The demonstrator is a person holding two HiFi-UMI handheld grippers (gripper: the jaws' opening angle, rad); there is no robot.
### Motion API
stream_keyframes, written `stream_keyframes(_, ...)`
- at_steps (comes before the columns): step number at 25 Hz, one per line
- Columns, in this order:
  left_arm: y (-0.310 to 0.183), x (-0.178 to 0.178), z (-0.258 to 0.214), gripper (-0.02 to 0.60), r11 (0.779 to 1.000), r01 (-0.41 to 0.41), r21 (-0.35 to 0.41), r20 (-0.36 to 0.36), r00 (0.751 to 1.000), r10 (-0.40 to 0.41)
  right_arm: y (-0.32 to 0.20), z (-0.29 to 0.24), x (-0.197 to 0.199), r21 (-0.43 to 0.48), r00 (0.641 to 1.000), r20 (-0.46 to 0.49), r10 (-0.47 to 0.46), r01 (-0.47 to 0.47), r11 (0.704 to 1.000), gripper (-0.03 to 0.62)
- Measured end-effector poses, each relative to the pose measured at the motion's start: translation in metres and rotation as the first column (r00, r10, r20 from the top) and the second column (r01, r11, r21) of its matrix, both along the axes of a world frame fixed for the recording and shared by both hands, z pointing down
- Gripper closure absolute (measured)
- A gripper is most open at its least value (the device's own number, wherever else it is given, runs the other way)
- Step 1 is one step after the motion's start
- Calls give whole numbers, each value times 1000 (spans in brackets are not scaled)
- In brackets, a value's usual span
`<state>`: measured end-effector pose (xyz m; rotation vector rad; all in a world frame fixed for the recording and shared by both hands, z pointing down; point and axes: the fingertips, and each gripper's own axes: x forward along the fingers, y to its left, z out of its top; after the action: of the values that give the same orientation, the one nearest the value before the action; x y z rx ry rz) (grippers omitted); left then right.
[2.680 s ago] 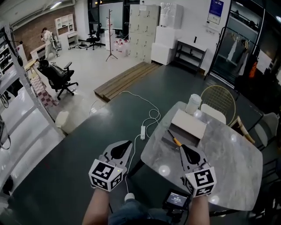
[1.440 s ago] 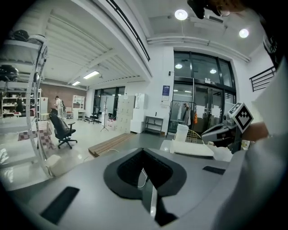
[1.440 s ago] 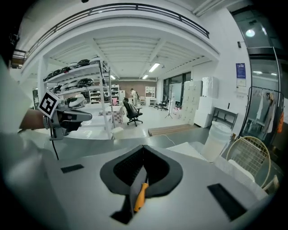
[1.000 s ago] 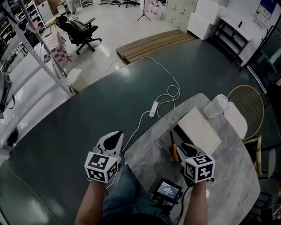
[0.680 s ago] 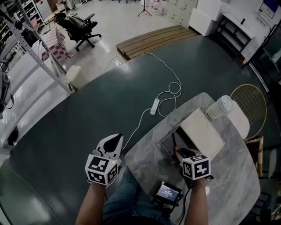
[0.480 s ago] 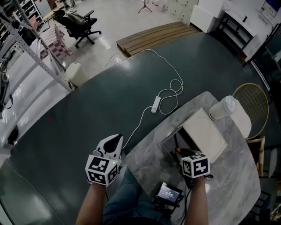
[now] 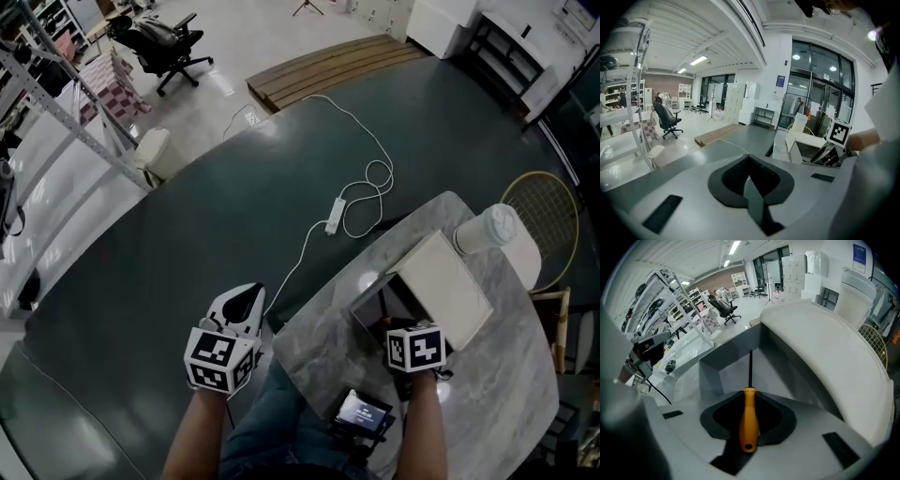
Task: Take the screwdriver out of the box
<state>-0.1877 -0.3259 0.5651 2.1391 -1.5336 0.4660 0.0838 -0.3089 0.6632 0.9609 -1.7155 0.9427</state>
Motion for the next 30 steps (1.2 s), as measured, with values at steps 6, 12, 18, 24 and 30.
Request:
stream_keyframes(6,-6,2,-7,569,1000,-19,13,-11,1000,19,2,-6,1,23,999,-39,-12,13,1000,505)
stream_keyframes(12,-8,6,-27,569,998,-38,55,0,999,38,3,-26,1,80,1000,4,-14,13,997,507)
stream_keyframes(18,-7,6,-57,569,992,-39,116,14,999,38,-8,-62,1,177,1000,24,-15,11,984,507)
stream_keyframes(24,6,12,-79,569,985,-41,171,23,999,37,-8,-92,-2,290,997,71,-28,6,957,507)
stream_keyframes(30,15,13,-102,569,969,-56,240,45,998,46,-16,-128,-10,448,993,109,-32,-20,894,506)
